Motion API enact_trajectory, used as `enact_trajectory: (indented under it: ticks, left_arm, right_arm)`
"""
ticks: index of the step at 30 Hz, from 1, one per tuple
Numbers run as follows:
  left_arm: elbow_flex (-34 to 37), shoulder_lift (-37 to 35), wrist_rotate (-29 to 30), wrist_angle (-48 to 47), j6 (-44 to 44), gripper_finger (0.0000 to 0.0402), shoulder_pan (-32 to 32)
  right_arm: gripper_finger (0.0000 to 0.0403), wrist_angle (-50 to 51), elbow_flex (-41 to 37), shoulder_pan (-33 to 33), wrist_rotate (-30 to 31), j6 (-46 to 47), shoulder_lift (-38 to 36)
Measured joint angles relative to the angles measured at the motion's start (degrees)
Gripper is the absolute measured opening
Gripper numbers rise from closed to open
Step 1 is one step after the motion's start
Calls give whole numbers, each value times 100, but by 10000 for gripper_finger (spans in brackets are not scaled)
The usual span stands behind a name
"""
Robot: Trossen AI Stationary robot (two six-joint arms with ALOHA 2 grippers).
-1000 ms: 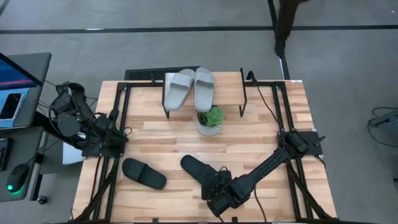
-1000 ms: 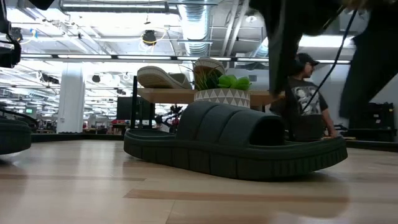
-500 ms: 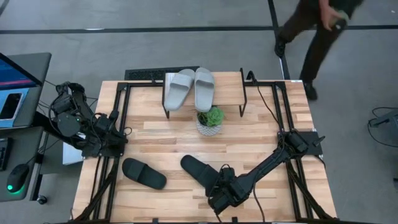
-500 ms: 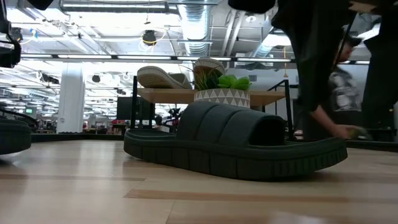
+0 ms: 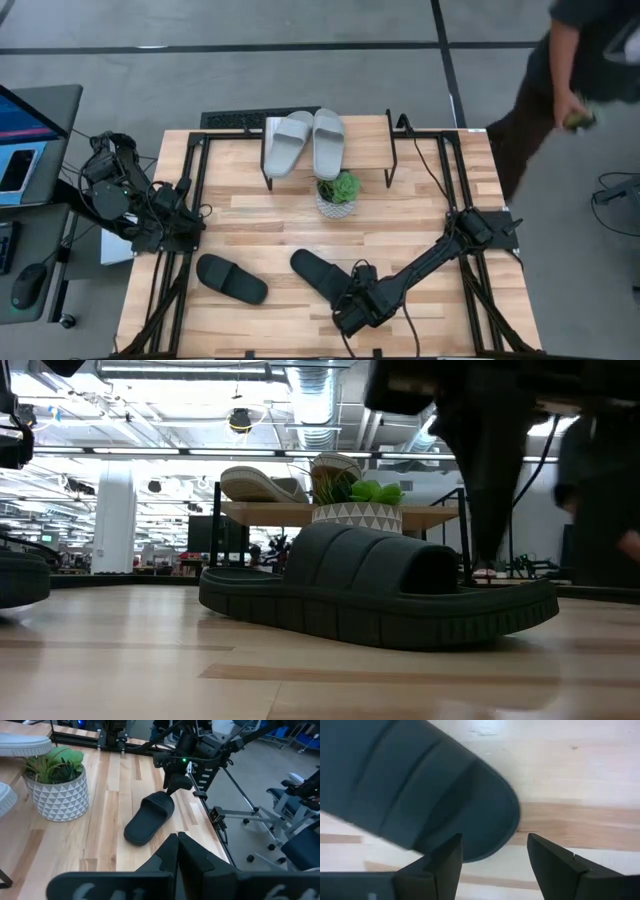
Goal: Pick and place slides into the shelf
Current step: Put the right black slide on the shelf
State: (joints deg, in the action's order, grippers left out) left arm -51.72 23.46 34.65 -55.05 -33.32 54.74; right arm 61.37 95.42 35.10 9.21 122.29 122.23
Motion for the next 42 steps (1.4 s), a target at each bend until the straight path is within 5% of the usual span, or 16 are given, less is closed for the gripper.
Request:
enact_trajectory:
  ticks: [17, 20, 24, 28, 42]
  left_arm:
    - [0, 0, -133, 7, -121, 0, -1]
    - [0, 0, -135, 7, -151, 0, -2]
    - [17, 0, -131, 9, -153, 0, -2]
    - [52, 1, -123, 0, -190, 0, -2]
    - [61, 0, -55, 4, -207, 0, -2]
  right_arm:
    - [198, -1547, -944, -111, -146, 4, 94]
    - [158, -1604, -944, -183, -144, 12, 105]
    - [37, -1600, -951, -227, -162, -149, 89]
    - [11, -1589, -948, -208, -192, -243, 87]
    - [3, 752, 155, 172, -339, -280, 181]
